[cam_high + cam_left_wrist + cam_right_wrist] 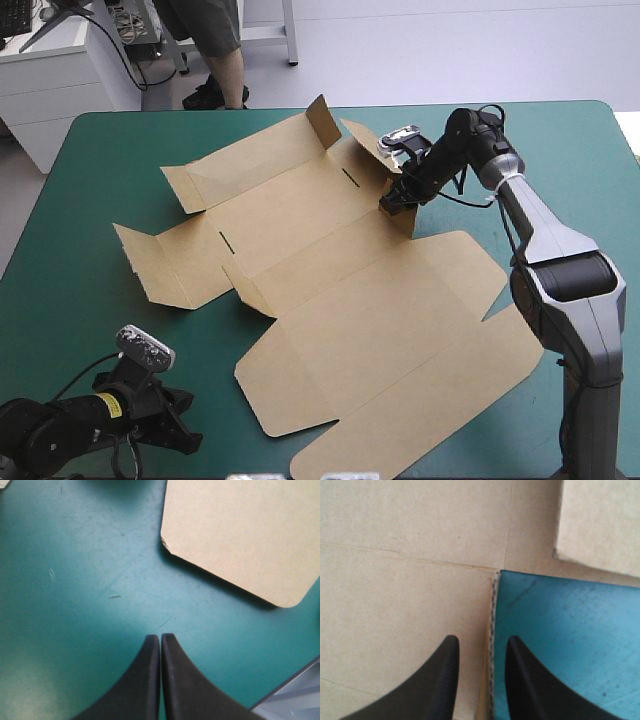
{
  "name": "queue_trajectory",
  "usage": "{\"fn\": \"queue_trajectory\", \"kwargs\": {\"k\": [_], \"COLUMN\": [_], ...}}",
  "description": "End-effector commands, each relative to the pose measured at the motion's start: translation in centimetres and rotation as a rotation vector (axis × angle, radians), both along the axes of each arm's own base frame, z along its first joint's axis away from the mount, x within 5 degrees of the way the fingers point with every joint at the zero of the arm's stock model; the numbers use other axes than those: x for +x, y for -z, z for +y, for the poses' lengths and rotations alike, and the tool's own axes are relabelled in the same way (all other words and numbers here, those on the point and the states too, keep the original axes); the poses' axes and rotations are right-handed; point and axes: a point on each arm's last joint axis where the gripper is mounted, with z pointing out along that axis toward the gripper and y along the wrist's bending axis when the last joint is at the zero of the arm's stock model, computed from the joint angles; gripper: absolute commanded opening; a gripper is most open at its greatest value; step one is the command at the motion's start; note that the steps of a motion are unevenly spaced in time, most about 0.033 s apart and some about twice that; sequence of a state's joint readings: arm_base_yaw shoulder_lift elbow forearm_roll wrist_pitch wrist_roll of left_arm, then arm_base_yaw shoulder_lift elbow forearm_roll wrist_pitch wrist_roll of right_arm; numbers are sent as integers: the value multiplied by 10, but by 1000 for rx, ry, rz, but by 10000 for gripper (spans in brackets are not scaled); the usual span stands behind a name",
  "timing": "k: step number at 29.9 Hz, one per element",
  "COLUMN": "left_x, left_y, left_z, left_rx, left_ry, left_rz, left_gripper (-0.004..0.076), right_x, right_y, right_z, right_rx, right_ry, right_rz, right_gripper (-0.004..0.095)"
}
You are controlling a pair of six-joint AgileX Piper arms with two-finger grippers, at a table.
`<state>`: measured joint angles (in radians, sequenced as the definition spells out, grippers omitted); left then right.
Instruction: Fold the box
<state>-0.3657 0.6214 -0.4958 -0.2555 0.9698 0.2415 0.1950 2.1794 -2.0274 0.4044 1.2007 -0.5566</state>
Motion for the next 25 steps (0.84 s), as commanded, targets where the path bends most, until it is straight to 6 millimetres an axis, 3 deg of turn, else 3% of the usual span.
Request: {"fn": "queue_trajectory", "kwargs": {"k": [1,3,14,19,25], "left_x": [4,4,5,7,7], "left_y": [-11,-11,-12,-15,-19], "left_z": [-2,-2,-3,-4,-6], "left_rx": [-42,-44,-52,-66,-111], "left_ry": [-12,-13,-13,-18,-28], "left_rz": [-54,-60,-76,-96,-95], "left_gripper": [-8,-8,-8,-8,-8], "right_x": [-6,-6,-6,-8,-10], "right_y": [-42,-42,-40,-56,-91], "right_z": [1,1,-4,-6,1], "right_rx": [56,53,-12,-54,-131], "right_ry": [-2,-13,-19,-94,-184], "right_rz": [-119,-122,-117,-166,-333], "right_gripper": [87,-15,-18,-18,-19]}}
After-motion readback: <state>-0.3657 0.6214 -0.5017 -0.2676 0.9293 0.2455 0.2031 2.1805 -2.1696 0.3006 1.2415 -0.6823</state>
